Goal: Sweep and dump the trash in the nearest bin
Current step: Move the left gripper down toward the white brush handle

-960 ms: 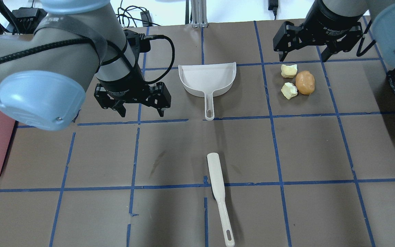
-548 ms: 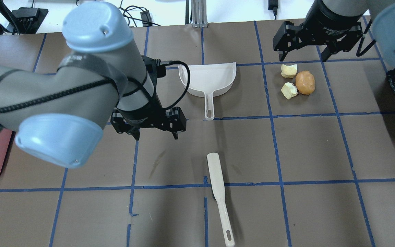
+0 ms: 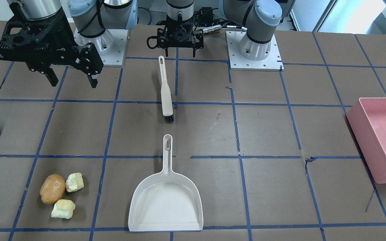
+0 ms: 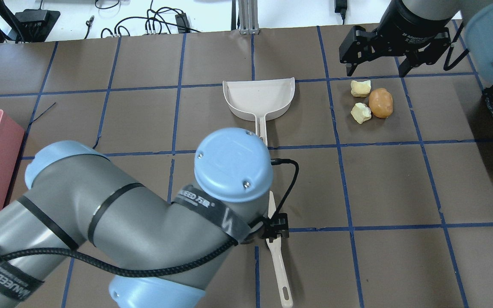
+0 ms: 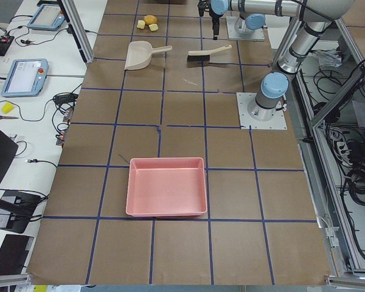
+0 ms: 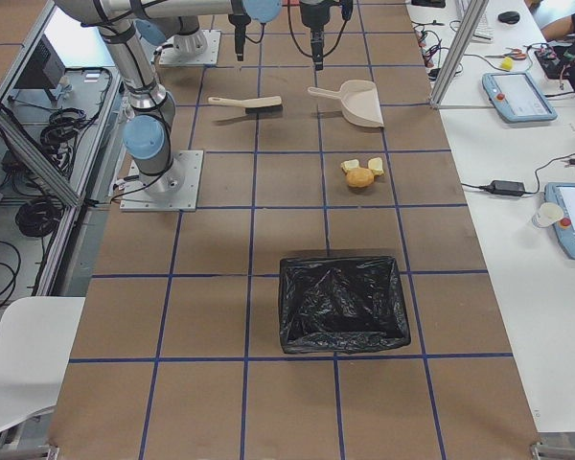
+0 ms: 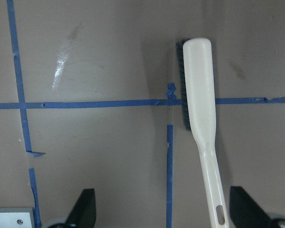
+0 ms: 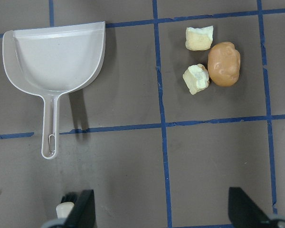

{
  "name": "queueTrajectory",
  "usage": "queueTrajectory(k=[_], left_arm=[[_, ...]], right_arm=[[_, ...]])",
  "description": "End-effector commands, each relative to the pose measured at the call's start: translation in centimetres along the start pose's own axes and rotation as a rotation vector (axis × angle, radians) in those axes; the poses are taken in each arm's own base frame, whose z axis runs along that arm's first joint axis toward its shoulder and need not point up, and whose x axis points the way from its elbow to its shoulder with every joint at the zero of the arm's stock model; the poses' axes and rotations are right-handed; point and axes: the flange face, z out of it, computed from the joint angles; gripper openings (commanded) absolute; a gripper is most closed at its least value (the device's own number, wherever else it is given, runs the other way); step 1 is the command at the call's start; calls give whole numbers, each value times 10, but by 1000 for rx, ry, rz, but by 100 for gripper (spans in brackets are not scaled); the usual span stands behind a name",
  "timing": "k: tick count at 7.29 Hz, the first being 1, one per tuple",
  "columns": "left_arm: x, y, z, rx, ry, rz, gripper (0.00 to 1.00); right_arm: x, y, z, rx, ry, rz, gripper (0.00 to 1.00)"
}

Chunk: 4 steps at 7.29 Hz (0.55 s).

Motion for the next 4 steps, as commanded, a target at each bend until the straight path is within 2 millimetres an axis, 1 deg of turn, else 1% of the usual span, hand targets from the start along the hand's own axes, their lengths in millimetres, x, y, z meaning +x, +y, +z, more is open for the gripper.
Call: queueTrajectory(k=[1, 2, 3, 4], left_arm=[[32, -4, 32, 13, 0, -43, 100], [49, -11, 52, 19, 7, -50, 100], [70, -3, 79, 8, -12, -30, 100], [89, 12, 98, 12, -27, -33, 100]], right_arm=[[0, 0, 0, 0, 0, 0, 100], [0, 0, 0, 2, 0, 0, 100], [0, 0, 0, 0, 0, 0, 100], [0, 0, 0, 0, 0, 0, 100]])
